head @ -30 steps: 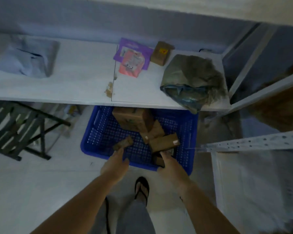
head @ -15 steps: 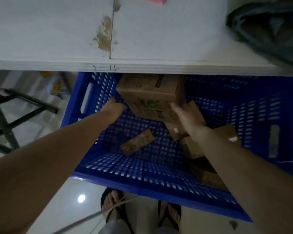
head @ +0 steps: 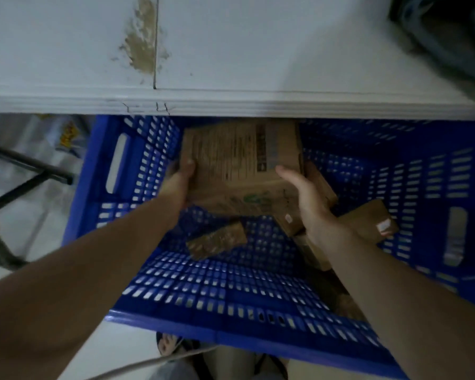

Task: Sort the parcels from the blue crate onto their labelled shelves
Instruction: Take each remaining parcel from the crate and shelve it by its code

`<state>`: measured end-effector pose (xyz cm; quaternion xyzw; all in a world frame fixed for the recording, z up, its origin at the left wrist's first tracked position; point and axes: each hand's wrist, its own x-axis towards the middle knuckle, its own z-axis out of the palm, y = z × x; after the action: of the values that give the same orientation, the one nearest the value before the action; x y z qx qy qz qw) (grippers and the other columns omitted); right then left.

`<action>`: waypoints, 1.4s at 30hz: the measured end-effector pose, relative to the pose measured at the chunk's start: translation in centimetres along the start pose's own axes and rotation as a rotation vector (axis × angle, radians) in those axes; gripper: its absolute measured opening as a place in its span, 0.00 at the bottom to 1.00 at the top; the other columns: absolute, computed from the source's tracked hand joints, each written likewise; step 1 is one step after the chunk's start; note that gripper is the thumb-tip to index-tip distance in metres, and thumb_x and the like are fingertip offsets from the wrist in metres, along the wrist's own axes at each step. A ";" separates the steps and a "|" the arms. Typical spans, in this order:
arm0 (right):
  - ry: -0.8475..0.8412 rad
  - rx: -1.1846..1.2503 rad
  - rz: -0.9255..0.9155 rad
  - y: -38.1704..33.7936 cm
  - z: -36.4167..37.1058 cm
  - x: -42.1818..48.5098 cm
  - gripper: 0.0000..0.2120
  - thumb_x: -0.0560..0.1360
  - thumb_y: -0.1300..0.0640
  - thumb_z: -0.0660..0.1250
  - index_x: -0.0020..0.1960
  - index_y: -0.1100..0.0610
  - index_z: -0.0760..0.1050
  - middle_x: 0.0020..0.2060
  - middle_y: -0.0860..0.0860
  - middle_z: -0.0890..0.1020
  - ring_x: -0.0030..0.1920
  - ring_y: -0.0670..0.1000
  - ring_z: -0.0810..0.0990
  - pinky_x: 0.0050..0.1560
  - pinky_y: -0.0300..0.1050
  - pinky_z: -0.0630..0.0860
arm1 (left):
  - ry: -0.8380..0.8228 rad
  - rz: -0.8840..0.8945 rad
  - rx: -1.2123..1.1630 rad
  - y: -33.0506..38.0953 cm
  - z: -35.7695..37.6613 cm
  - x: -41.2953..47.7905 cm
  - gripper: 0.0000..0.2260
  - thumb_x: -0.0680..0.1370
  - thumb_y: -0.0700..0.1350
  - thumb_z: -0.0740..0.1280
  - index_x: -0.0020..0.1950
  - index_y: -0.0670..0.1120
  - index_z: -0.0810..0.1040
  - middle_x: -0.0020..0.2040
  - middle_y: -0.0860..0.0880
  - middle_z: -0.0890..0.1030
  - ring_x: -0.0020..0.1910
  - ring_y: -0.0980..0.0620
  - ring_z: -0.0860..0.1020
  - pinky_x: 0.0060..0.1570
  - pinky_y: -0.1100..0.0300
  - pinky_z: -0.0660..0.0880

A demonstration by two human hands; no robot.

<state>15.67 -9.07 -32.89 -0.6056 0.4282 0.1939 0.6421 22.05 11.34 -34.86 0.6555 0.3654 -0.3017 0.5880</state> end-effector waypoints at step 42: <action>0.112 -0.122 0.327 -6.1 -12.8 -10.0 0.15 0.74 0.44 0.63 0.50 0.56 0.75 0.39 0.54 0.80 0.41 0.54 0.78 0.49 0.51 0.75 | -0.414 -0.385 -0.012 -6.2 -0.9 -16.4 0.25 0.67 0.55 0.71 0.62 0.48 0.73 0.54 0.42 0.82 0.52 0.43 0.82 0.45 0.46 0.80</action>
<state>10.76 -19.62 -19.99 -0.5757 0.5435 0.2873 0.5391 7.78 10.42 -24.67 0.4949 0.3572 -0.5330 0.5859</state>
